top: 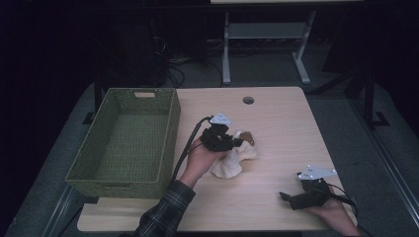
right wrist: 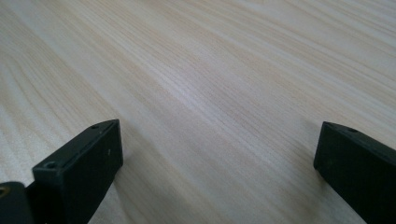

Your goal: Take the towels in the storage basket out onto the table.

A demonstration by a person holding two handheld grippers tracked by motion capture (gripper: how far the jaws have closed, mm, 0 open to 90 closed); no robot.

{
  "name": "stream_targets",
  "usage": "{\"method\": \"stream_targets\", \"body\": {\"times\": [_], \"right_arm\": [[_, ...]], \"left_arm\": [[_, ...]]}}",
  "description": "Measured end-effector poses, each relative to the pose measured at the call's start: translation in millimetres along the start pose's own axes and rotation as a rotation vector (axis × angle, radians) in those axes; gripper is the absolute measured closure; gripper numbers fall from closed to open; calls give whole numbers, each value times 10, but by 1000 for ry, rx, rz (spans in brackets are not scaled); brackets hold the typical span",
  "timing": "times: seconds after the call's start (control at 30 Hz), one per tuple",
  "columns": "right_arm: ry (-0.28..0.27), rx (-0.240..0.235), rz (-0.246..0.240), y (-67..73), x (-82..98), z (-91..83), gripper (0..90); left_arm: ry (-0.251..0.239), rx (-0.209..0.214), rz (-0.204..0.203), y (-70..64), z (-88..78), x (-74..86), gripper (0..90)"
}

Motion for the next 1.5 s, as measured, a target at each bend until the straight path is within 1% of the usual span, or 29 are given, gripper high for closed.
{"method": "stream_targets", "body": {"times": [0.17,0.3,0.37,0.43,0.47,0.57,0.63,0.7,0.73,0.8,0.87,0.9,0.93,1.0,1.1,1.13,1.17,1.2,1.23,1.27,1.33,1.37,1.4,1.43,1.5], "right_arm": [[1,-1,0,2,0,0,8],[-1,-5,-2,7,1,-2,8],[-1,-6,-3,7,0,-1,8],[-1,-6,-4,8,0,-1,8],[-1,-7,-4,8,0,-1,8],[-1,-8,-6,7,0,-1,8],[1,-8,-7,7,1,-2,8],[1,-8,-7,7,1,-2,8],[1,-8,-7,7,1,-2,8],[1,-8,-7,7,1,-2,8],[1,-8,-7,7,1,-2,8],[1,-8,-7,7,1,-2,8],[1,-8,-7,6,1,-2,8],[1,-8,-7,6,1,-2,8],[2,-18,-17,1,0,-2,8],[2,-20,-18,1,0,-1,8],[2,-20,-18,1,0,-1,8],[3,-21,-18,0,0,-1,8],[3,-21,-18,0,0,-1,9],[3,-21,-18,0,0,-1,8],[4,-22,-18,2,0,-2,8],[3,-23,-19,2,-1,0,8],[6,-21,-16,4,-1,0,9],[19,-14,-11,3,-4,-3,17],[28,-5,-11,-3,-18,-6,62]], "left_arm": [[38,23,11,-50,157,161,786],[67,34,26,-85,244,285,774],[73,40,29,-80,256,317,736],[75,38,24,-84,251,326,666],[73,38,37,-72,235,320,626],[56,43,26,-68,186,282,500],[42,49,14,-72,139,249,448],[21,42,23,-63,71,207,414],[18,42,20,-62,37,197,405],[10,35,33,-46,-24,183,395],[9,18,40,-21,-97,191,388],[9,18,40,-21,-97,191,387],[8,8,40,6,-177,221,385],[9,0,40,26,-238,260,385],[15,-18,42,32,-326,358,385],[18,-24,48,34,-349,391,385],[18,-24,48,34,-349,391,385],[32,-37,60,35,-389,467,385],[34,-41,59,32,-401,494,385],[43,-45,68,38,-422,531,386],[49,-56,54,26,-448,610,393],[57,-58,62,27,-461,635,400],[57,-68,67,27,-474,674,406],[57,-68,67,27,-474,674,421],[87,-84,82,40,-495,781,430]]}}
Point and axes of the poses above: each handheld gripper's, and its own axes: z roughly forward along the jaws, x roughly out of its underside, y roughly to its left, the point moved 9 cm from there along z, roughly forward along the jaws, and after that the axes turned 14 degrees about -y, right-handed, at the moved point
